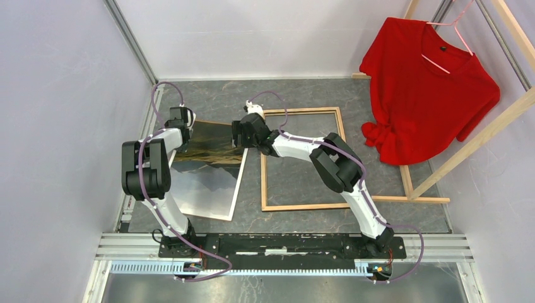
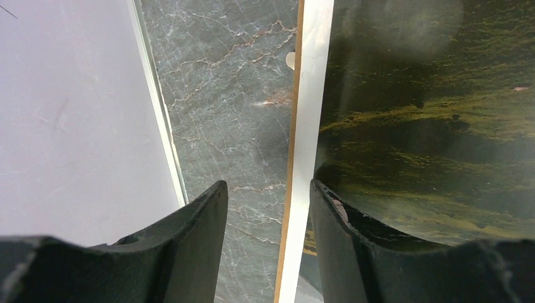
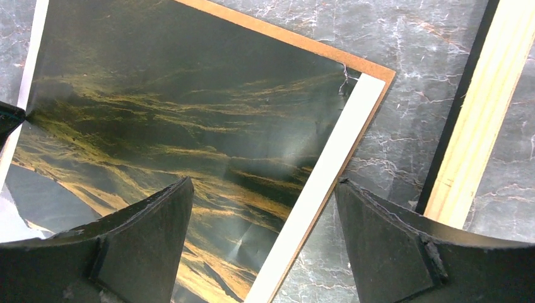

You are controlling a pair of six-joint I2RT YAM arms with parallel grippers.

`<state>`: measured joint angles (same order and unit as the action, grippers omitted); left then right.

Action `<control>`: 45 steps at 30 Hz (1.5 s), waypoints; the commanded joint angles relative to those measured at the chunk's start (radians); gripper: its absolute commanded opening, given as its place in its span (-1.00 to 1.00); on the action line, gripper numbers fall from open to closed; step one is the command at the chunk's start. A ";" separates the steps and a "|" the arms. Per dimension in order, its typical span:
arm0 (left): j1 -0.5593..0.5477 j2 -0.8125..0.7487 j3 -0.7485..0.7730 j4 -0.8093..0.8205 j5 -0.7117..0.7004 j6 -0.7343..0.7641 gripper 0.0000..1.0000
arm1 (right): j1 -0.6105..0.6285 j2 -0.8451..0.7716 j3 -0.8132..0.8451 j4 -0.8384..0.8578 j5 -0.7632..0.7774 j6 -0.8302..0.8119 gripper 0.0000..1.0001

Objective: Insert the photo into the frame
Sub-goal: Adjust the photo frame item at the center of the board.

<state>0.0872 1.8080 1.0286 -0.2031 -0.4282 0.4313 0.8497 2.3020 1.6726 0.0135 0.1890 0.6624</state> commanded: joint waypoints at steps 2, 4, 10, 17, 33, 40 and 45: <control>-0.002 0.061 -0.042 -0.027 0.057 -0.018 0.17 | 0.030 -0.072 -0.011 0.108 -0.034 -0.035 0.78; -0.003 0.061 -0.044 -0.027 0.058 -0.017 0.17 | 0.031 -0.080 -0.015 0.114 -0.034 -0.040 0.77; -0.004 0.064 -0.047 -0.028 0.061 -0.016 0.16 | 0.049 -0.092 0.004 0.075 0.009 -0.085 0.76; -0.009 0.064 -0.048 -0.028 0.060 -0.011 0.16 | 0.067 -0.067 0.036 0.028 0.021 -0.119 0.75; -0.008 0.063 -0.052 -0.029 0.066 -0.003 0.16 | 0.036 -0.039 -0.040 0.158 -0.172 -0.030 0.72; -0.006 0.048 -0.039 -0.044 0.069 0.002 0.16 | -0.013 -0.124 -0.117 0.149 -0.081 -0.060 0.75; -0.004 0.020 0.017 -0.098 0.094 -0.004 0.17 | -0.052 -0.157 -0.154 0.131 -0.052 -0.035 0.75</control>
<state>0.0837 1.8145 1.0313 -0.1921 -0.4473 0.4328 0.8318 2.2150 1.5284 0.1417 0.0883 0.6140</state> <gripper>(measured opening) 0.578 0.876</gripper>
